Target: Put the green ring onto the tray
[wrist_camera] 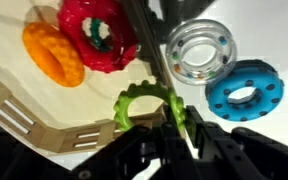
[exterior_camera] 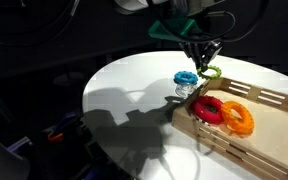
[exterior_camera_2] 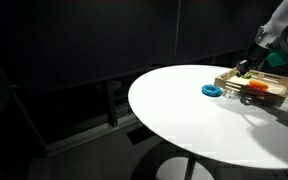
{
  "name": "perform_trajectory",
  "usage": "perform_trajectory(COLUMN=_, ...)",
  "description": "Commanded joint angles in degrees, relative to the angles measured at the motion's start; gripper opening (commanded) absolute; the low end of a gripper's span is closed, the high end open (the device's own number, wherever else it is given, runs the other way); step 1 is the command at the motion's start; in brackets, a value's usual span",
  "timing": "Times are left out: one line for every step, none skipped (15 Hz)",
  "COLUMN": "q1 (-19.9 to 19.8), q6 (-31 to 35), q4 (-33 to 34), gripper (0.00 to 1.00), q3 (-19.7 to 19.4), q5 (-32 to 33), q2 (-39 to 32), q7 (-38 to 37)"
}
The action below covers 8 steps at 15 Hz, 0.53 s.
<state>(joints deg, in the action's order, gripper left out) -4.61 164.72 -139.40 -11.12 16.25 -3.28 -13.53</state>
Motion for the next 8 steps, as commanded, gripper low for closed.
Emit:
perform_trajectory(q1=-0.64, q6=-4.31, q4=1.51, gripper=0.07, q3=-3.47, q5=10.82, q2=1.98, q7=-8.67)
perform_trajectory(q1=-0.76, q6=-5.12, q4=1.62, gripper=0.07, q3=-4.11, q5=13.07, q2=2.2, q7=-10.62)
perform_trajectory(q1=-0.78, q6=-6.13, q4=1.56, gripper=0.43, q3=-4.5, q5=14.63, q2=2.51, q7=-12.09)
perform_trajectory(q1=-0.75, q6=-6.7, q4=1.23, gripper=0.44, q3=-4.68, q5=15.31, q2=2.9, q7=-12.7)
perform_trajectory(q1=-2.09, q6=-7.48, q4=1.02, gripper=0.5, q3=-3.41, q5=15.77, q2=3.34, q7=-13.03)
perform_trajectory(q1=-2.2, q6=-8.19, q4=0.8, gripper=0.59, q3=-3.21, q5=15.6, q2=3.7, q7=-12.96)
perform_trajectory(q1=-2.27, q6=-9.24, q4=0.34, gripper=0.66, q3=-2.65, q5=13.56, q2=4.42, q7=-10.87)
perform_trajectory(q1=-2.22, q6=-10.51, q4=-0.27, gripper=0.74, q3=-1.91, q5=10.05, q2=5.24, q7=-7.54)
